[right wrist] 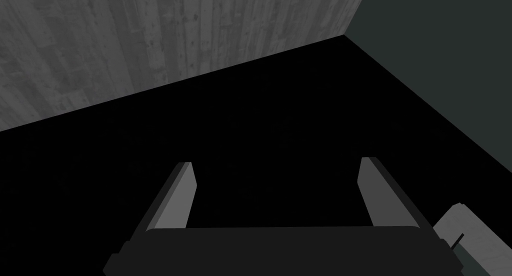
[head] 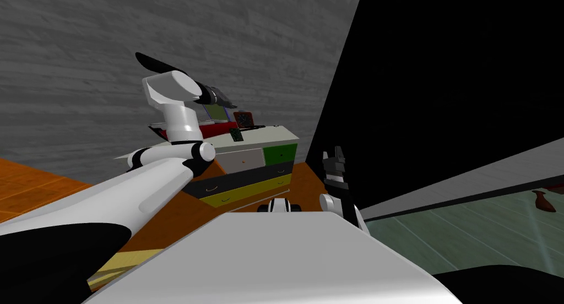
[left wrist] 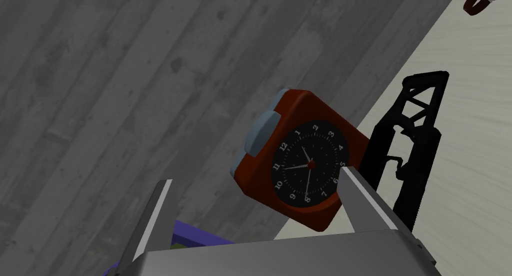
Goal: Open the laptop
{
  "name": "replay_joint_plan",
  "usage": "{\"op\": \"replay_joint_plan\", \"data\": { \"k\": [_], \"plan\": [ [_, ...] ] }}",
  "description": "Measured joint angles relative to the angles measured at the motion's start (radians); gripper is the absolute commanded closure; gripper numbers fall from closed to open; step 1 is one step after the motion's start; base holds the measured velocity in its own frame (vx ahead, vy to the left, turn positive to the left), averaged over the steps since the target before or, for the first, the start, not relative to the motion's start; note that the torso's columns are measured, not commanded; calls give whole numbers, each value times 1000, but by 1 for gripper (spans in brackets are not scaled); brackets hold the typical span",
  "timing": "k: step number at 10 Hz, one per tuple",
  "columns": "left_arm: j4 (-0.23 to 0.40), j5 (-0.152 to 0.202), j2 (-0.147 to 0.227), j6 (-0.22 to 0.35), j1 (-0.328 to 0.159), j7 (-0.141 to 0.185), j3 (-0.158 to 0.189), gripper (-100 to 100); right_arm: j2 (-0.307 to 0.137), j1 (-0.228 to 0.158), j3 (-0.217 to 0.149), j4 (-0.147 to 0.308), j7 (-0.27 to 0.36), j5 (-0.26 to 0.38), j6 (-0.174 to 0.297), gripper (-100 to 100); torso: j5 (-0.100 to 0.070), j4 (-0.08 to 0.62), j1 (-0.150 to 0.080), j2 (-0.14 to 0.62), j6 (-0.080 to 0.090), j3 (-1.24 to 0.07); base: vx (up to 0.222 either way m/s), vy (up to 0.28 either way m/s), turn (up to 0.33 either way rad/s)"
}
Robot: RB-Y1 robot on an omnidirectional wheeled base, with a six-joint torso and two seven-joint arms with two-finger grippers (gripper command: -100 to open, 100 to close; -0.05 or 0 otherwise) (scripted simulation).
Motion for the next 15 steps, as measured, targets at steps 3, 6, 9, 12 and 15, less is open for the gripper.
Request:
{"op": "replay_joint_plan", "data": {
  "k": [3,6,9,12,15],
  "plan": [
    [3,-3,5,7,-7,1,-1,100,0,0,0,0,0,0,0,0,0,-1,0,-3,0,-2,69,6,-13],
    [-2,1,-12,-35,9,-2,7,100,0,0,0,0,0,0,0,0,0,2,1,5,0,3,-52,18,-5],
    [-3,10,-43,-111,33,-10,23,100,0,0,0,0,0,0,0,0,0,0,0,-1,0,0,-63,24,-4],
    [-11,16,-70,-189,58,-16,37,100,0,0,0,0,0,0,0,0,0,0,0,-1,0,-1,-60,19,-3],
    [-19,24,-101,-267,85,-22,53,100,0,0,0,0,0,0,0,0,0,0,0,1,0,0,-60,15,-4]
  ]
}}
